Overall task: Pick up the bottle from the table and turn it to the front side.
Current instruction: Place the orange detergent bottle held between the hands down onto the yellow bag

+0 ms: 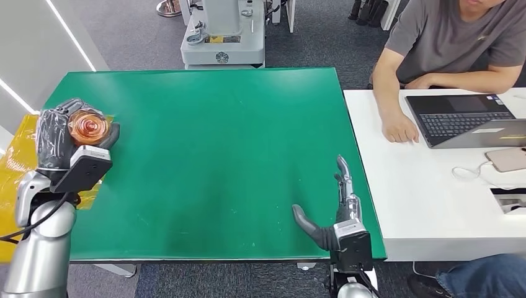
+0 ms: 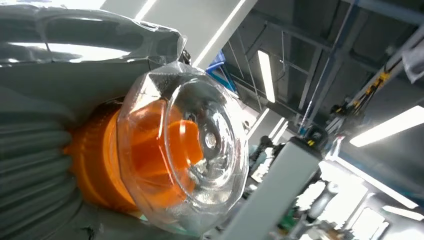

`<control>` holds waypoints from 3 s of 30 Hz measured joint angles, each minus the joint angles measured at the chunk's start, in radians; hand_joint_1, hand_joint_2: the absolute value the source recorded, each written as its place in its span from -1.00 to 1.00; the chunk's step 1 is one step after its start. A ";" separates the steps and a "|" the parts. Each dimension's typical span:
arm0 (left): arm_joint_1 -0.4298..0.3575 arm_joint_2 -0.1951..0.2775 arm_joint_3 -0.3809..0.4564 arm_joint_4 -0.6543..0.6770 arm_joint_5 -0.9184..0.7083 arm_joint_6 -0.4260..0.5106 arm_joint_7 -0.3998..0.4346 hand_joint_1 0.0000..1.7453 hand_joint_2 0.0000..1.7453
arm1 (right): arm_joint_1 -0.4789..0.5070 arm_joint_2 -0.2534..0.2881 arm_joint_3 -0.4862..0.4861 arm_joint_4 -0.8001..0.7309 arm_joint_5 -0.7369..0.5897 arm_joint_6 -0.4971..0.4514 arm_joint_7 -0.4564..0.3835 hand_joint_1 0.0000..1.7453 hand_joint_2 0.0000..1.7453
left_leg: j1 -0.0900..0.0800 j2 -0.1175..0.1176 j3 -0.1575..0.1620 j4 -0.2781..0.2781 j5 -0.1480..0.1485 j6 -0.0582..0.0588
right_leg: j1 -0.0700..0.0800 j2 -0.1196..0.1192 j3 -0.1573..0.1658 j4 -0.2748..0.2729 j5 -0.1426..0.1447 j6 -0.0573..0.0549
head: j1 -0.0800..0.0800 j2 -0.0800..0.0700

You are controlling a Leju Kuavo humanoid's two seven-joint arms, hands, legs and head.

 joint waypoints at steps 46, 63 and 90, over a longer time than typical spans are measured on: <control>-0.260 0.174 -0.277 1.056 -0.678 0.199 0.021 1.00 1.00 | -0.001 0.027 -0.046 -0.014 -0.010 0.114 0.004 -1.00 1.00 | 0.000 0.001 -0.001 0.000 0.001 -0.001 | 0.000 0.001 -0.001 0.001 0.001 -0.001 | 0.000 0.000; -0.257 0.160 -0.292 1.107 -0.725 0.257 0.063 0.30 1.00 | -0.001 0.038 -0.045 -0.013 -0.022 0.097 0.007 -1.00 1.00 | 0.000 0.001 0.000 0.000 0.001 -0.002 | 0.000 0.001 0.000 0.001 0.001 -0.001 | 0.000 0.000; -0.250 0.155 -0.277 1.111 -0.726 0.347 0.089 -1.00 1.00 | -0.005 0.039 -0.045 -0.013 -0.025 0.085 0.007 -1.00 1.00 | 0.000 0.001 0.000 -0.001 0.002 -0.003 | 0.000 0.001 0.000 0.001 0.001 -0.002 | 0.000 0.000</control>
